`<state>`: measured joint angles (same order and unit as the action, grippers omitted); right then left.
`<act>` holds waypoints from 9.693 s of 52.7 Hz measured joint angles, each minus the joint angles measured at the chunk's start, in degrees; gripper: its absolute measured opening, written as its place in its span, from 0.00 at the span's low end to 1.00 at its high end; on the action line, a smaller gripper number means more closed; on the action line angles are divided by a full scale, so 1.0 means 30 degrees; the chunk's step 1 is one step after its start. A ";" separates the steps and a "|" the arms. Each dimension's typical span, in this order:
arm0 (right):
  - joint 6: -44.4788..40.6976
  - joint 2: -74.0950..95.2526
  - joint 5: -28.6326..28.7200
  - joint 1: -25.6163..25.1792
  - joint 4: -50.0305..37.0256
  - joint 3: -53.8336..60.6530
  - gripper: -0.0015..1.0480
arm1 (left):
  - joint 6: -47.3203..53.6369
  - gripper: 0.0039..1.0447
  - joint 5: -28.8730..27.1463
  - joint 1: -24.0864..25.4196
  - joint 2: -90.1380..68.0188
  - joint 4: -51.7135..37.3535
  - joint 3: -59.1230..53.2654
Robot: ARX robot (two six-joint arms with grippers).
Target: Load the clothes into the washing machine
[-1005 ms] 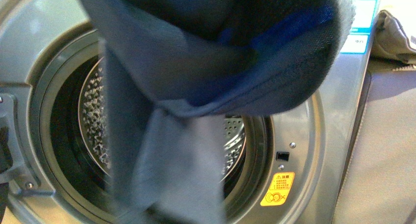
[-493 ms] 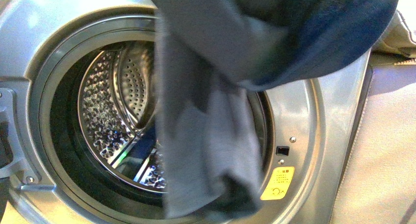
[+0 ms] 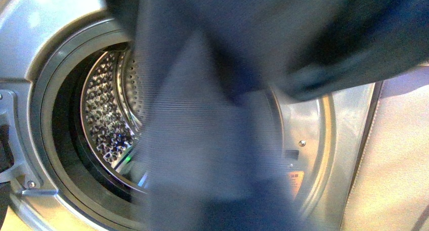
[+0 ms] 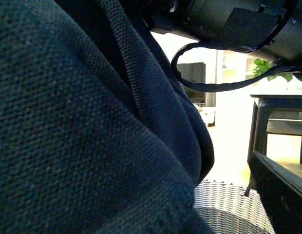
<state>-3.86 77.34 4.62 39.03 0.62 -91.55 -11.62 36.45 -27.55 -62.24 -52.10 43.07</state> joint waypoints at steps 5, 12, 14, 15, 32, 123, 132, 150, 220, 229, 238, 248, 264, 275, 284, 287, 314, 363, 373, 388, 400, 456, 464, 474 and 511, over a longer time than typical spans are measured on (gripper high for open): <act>0.0000 0.0000 -0.0007 0.0000 0.0000 0.0000 0.09 | 0.0969 0.94 -0.1727 -0.0503 -0.0160 0.1982 0.0401; -0.0007 0.0000 -0.0015 0.0000 0.0000 0.0000 0.09 | 0.1617 0.94 -0.4342 -0.1260 -0.0882 0.3169 0.1326; -0.0007 0.0000 -0.0029 -0.0007 0.0000 0.0000 0.09 | 0.1690 0.94 -0.4998 -0.1472 -0.1078 0.3563 0.1625; 0.0000 0.0000 -0.0036 -0.0007 0.0000 0.0000 0.09 | 0.1712 0.94 -0.5399 -0.1596 -0.1217 0.3745 0.1800; -0.0015 0.0000 -0.0138 -0.0029 0.0000 0.0000 0.09 | 0.2368 0.94 -0.8874 -0.3111 -0.2812 0.5180 0.3701; 0.0036 -0.0109 0.0080 0.0022 -0.0015 0.0000 0.93 | 0.2863 0.19 -0.9836 0.3417 -0.8437 -0.1494 -0.2463; 0.0036 -0.0109 0.0080 0.0022 -0.0015 0.0000 0.93 | 0.2863 0.19 -1.0265 0.3162 -1.0666 -0.2193 -0.1617; 0.0036 -0.0109 0.0080 0.0022 -0.0015 0.0000 0.93 | 0.3184 0.19 -1.1067 0.3359 -1.4994 -0.1953 0.1800; 0.1829 -1.5504 -0.5610 -0.8677 0.0911 1.8717 0.53 | 0.3810 0.19 -1.5664 0.4991 -2.3758 0.4495 1.5387; 0.1486 -1.6903 -0.4656 -0.9712 -0.0153 2.1638 0.30 | 0.4277 0.19 -1.6058 0.4991 -2.4239 0.5173 1.6502; 0.1341 -1.8600 -0.2820 -1.1220 -0.1137 2.4247 0.02 | 0.4962 0.19 -1.6560 0.4932 -2.4727 0.6739 1.8578; 0.1341 -1.9766 -0.1668 -1.2925 -0.1661 2.6017 0.02 | 0.5209 0.19 -1.6779 0.4896 -2.5696 0.7971 2.0575; 0.1341 -2.1267 -0.1588 -1.2947 -0.1974 2.7897 0.02 | 0.5217 0.19 -1.6393 0.4991 -2.8472 0.9296 2.4400; 0.1341 -2.3190 -0.1566 -1.2968 -0.0357 2.8538 0.02 | 0.5202 0.19 -1.6262 0.5450 -3.0068 1.0448 2.6942; 0.1341 -2.4465 -0.1574 -1.2968 -0.0015 2.8968 0.02 | 0.5865 0.19 -1.7034 0.6127 -3.1226 1.1023 2.8086; 0.1341 -2.4553 -0.1566 -1.2968 -0.0015 2.9099 0.02 | 0.5836 0.26 -1.6961 0.6280 -3.1408 1.1067 2.8079; 0.1341 -2.5660 -0.1581 -1.2968 -0.0131 3.0410 0.02 | 0.5289 0.95 -1.5475 0.6018 -2.7933 0.8823 2.0669; 0.1333 -2.5696 -0.1574 -1.2968 -0.0131 3.0410 0.02 | 0.3810 0.94 -1.2947 0.4167 -1.8083 0.6594 0.7978; 0.1333 -2.5696 -0.1574 -1.2968 -0.0131 3.0410 0.02 | 0.3993 0.94 -1.2407 0.3497 -1.6079 0.5909 0.5654; 0.1341 -2.5696 -0.1574 -1.2968 -0.0131 3.0410 0.02 | 0.4000 0.94 -1.2801 0.2149 -1.2896 0.5224 0.2361; 0.1333 -2.5696 -0.1574 -1.2968 -0.0131 3.0410 0.02 | 0.3628 0.94 -1.3850 0.1035 -1.0265 0.4954 -0.0007; 0.1333 -2.5696 -0.1574 -1.2968 -0.0131 3.0410 0.02 | 0.3730 0.03 -1.4957 0.6258 0.7825 0.6047 -1.2874; 0.1341 -2.5696 -0.1574 -1.2968 -0.0131 3.0410 0.02 | 0.3730 0.03 -1.4258 0.6951 0.9428 0.7184 -1.3355; 0.1341 -2.5696 -0.1581 -1.2968 -0.0131 3.0410 0.02 | 0.3752 0.03 -1.2269 0.9078 1.1176 0.7861 -1.4200; 0.1333 -2.5696 -0.1574 -1.2968 -0.0131 3.0410 0.02 | 0.3781 0.03 -1.2152 0.9151 1.6917 1.3449 -1.4200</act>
<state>0.14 0.25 -0.10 0.12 0.23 -0.32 -0.27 -0.01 -0.10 -11.49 -11.75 0.47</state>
